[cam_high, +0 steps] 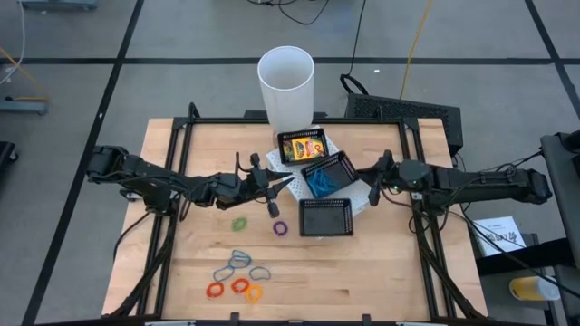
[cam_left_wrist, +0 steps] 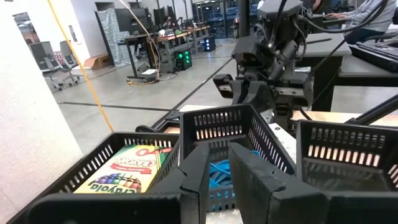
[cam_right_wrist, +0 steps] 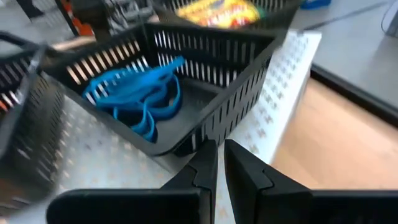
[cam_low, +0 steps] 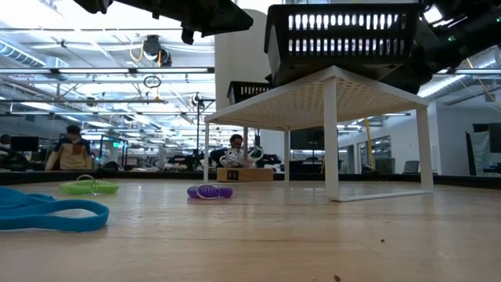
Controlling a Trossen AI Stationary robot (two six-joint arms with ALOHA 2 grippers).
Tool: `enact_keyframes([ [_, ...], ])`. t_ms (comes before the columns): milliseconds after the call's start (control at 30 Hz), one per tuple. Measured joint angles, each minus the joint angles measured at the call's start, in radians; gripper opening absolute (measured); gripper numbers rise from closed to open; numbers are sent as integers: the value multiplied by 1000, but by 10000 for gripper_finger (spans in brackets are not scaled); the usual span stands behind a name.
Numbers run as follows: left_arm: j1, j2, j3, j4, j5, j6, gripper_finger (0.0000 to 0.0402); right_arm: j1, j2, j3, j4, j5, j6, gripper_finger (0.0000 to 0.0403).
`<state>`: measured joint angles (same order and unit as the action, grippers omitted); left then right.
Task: Pick & Place Office Desk Supplies
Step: Adjust the black bins on the shelf
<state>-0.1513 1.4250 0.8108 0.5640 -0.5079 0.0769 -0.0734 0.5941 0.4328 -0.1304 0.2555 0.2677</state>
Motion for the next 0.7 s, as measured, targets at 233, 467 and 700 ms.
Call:
enact_keyframes([
  [233,0,0,0,0,0,-10,72,-1,9,0,48,0,-25,18],
  [467,0,0,0,0,0,-8,72,-1,80,0,61,0,-23,18],
  [700,0,0,0,0,0,-8,72,-1,105,0,90,21,-68,18],
])
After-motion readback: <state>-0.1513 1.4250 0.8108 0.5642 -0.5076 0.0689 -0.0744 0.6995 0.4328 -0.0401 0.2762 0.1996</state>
